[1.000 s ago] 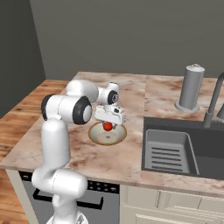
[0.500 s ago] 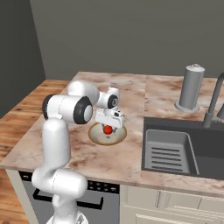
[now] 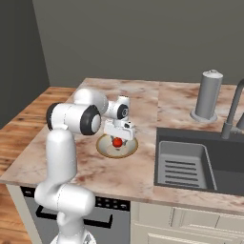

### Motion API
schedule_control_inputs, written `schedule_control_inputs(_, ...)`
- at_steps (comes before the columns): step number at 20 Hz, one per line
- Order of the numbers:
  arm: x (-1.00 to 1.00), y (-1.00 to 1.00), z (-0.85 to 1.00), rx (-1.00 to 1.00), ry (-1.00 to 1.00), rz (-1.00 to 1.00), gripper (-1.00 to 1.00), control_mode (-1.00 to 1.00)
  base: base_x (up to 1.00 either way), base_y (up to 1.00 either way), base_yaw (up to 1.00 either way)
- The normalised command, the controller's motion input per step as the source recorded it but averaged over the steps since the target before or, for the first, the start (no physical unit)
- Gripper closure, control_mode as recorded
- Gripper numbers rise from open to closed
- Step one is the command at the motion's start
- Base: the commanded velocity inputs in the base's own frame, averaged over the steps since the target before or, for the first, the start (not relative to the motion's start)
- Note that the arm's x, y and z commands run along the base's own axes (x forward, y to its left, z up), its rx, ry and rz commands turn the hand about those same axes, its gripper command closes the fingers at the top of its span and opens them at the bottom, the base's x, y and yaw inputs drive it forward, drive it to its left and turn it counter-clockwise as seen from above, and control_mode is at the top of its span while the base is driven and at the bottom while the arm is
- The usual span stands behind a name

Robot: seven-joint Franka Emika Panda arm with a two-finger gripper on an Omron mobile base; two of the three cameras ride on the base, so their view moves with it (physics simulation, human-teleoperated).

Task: Pick the avocados from the cabinet and place them in one bowl. Pick the tomato from the sink and place it in the other bowl.

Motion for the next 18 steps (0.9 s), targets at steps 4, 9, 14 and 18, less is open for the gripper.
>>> schedule_control_inputs(4,0.0,0.0,0.0,0.0,0.0,0.0,-1.0,-1.0,0.0,0.0,0.0)
schedule_control_inputs(9,0.0,0.0,0.0,0.0,0.0,0.0,-1.0,-1.0,0.0,0.0,0.0)
schedule_control_inputs(14,-0.08,-0.01,0.0,0.0,0.0,0.0,-1.0,-1.0,0.0,0.0,0.0)
schedule_control_inputs(18,-0.26,-0.12,0.1,0.0,0.0,0.0,-1.0,-1.0,0.0,0.0,0.0)
